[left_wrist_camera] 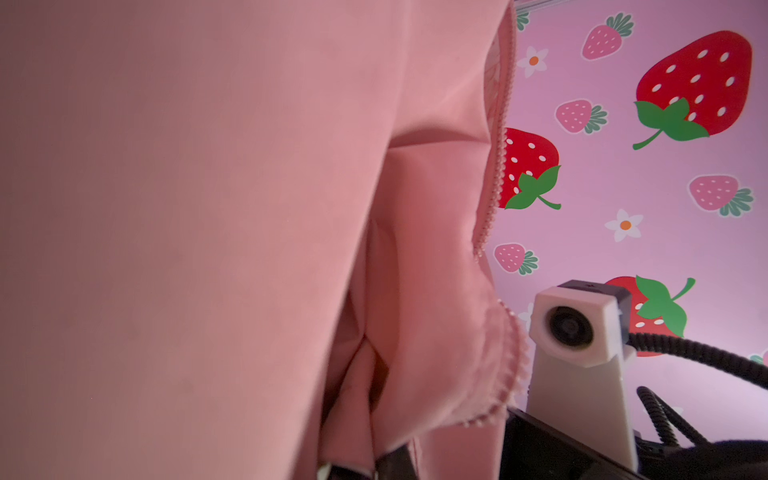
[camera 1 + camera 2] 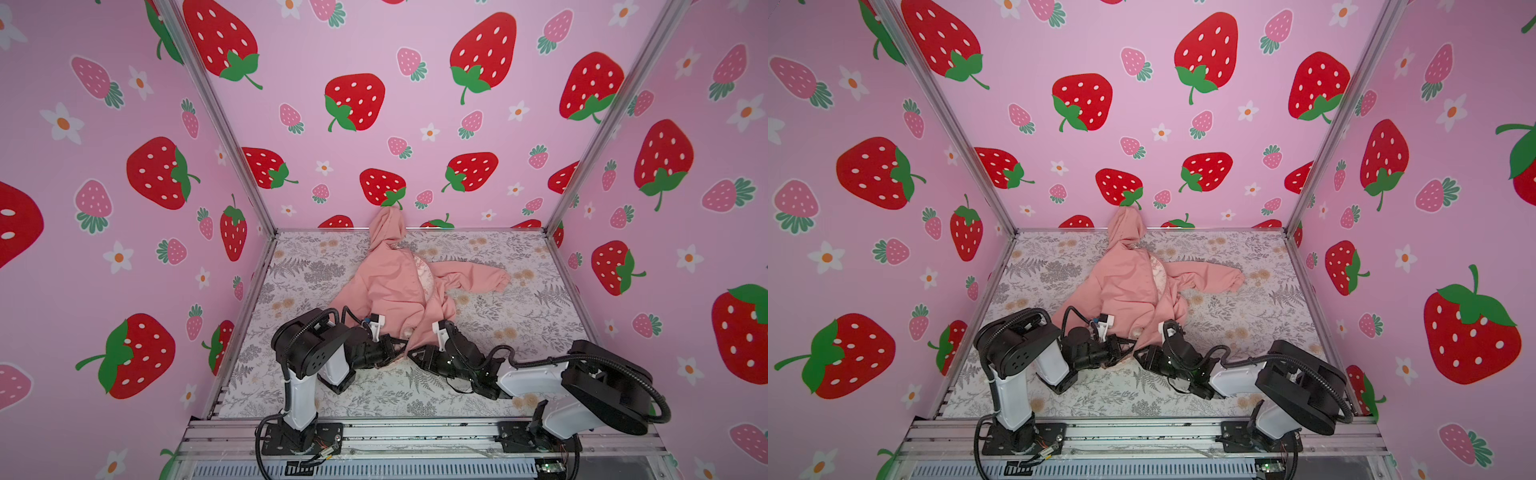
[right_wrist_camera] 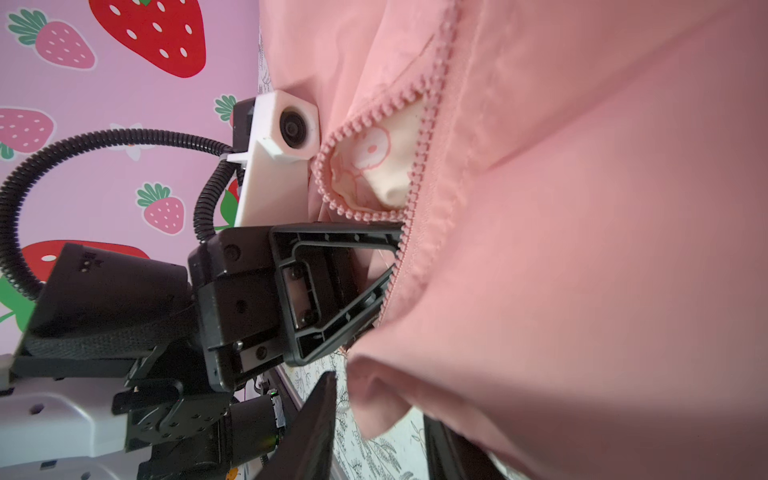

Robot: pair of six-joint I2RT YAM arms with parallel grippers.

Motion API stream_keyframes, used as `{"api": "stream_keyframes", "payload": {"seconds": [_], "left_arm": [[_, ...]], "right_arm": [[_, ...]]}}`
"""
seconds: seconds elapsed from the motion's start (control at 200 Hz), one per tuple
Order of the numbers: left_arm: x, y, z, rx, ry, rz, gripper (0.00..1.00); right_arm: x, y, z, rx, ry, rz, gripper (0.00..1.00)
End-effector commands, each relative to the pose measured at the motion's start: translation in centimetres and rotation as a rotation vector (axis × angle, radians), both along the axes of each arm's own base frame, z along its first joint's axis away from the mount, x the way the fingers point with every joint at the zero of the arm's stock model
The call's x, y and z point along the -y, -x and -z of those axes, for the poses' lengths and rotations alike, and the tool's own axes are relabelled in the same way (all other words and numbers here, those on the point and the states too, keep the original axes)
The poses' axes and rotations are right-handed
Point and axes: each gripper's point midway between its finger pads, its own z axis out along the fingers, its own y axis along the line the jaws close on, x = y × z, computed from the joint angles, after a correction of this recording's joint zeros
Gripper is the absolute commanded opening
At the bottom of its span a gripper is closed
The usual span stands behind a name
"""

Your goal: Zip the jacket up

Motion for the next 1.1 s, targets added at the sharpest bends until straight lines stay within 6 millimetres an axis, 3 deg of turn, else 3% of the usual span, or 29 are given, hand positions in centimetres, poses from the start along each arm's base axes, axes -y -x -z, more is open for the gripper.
{"api": "stream_keyframes", "payload": {"seconds": [0.0, 0.275, 0.68, 1.096], "left_arm": [[0.0, 0.4, 1.1, -0.026, -0.027, 0.005, 0.00], [0.2, 0.5, 1.4, -0.032, -0.032, 0.013, 0.00], [0.4, 0.7, 1.5, -0.031, -0.034, 0.016, 0.00], [0.3, 0.8, 1.5, -0.031, -0.035, 0.018, 0.00]], "right_arm": [[0.0, -0.5, -1.1, 0.008, -0.048, 0.033, 0.41], [0.2, -0.5, -2.0, 0.020, -0.106, 0.041, 0.22], [-1.0, -0.4, -1.7, 0.005, -0.102, 0.009, 0.37], [-1.7, -1.1, -0.9, -0.023, -0.089, 0.012, 0.23]]}}
